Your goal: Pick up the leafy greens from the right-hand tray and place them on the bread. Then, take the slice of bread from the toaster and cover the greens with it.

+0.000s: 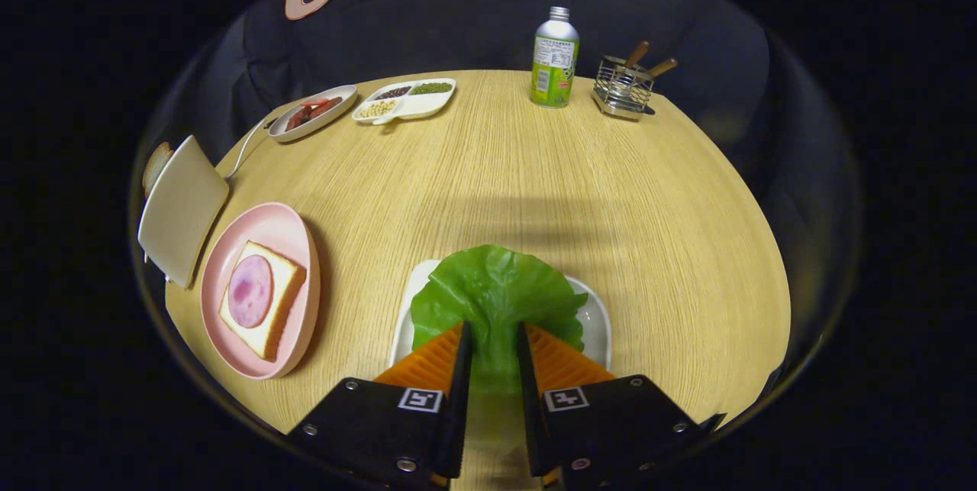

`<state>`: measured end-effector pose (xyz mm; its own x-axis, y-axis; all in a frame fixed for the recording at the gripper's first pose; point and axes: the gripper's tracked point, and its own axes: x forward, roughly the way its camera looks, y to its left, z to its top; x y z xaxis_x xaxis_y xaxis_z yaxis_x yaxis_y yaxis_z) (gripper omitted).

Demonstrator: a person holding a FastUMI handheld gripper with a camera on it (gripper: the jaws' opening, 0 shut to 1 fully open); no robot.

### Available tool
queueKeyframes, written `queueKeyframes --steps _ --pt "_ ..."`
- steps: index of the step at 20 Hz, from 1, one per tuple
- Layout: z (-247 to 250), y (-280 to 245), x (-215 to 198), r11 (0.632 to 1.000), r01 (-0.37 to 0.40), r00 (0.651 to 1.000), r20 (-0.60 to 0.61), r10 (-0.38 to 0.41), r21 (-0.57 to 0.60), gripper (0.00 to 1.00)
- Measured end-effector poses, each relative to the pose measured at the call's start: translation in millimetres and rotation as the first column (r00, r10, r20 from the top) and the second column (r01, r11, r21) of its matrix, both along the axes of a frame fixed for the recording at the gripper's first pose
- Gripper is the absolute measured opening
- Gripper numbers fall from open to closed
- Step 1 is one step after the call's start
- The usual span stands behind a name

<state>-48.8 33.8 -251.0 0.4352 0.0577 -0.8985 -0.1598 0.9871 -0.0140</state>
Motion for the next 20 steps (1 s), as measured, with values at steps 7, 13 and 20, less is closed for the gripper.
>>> queueKeyframes --steps 7,13,20 --pt "13 4 3 0.989 0.048 0.998 0.025 -0.052 0.137 0.04" --pt "63 35 9 0.966 -0.025 0.99 0.14 -0.012 0.256 0.04" --pt "105 87 1 0.935 -0.153 0.973 0.212 0.087 0.32 0.03"
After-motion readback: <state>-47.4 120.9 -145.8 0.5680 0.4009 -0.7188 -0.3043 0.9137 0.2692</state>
